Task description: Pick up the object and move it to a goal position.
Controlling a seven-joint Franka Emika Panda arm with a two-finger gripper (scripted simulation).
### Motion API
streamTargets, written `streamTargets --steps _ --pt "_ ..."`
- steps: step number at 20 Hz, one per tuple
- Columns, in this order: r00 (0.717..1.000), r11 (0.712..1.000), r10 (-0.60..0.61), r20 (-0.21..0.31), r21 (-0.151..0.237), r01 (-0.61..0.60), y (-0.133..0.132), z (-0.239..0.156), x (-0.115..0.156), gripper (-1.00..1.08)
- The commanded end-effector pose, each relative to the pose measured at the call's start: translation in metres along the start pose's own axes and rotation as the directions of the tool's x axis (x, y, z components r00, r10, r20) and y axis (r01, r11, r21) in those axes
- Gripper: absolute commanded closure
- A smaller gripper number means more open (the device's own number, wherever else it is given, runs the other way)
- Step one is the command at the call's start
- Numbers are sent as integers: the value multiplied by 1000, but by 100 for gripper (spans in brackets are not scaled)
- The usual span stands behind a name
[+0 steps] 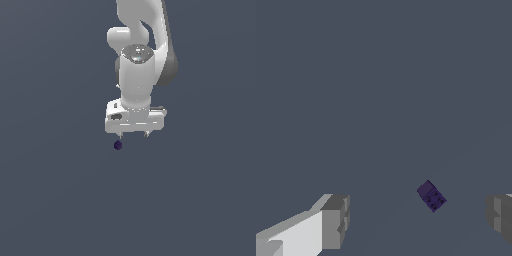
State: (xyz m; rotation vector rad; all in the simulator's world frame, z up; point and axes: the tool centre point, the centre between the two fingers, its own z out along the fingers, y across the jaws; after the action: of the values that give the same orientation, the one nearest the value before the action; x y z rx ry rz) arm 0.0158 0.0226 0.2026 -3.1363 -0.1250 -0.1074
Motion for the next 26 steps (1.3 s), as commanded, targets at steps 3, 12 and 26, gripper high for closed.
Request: streamTargets --steps 3,12,26 --pt "1000 1000 0 -2 1 0 -1 -1 0 -92" --pt "1000 1000 5 -29 18 -4 -9 -14 5 -92" --pt "995 995 -96 -14 9 97 5 8 -4 -92"
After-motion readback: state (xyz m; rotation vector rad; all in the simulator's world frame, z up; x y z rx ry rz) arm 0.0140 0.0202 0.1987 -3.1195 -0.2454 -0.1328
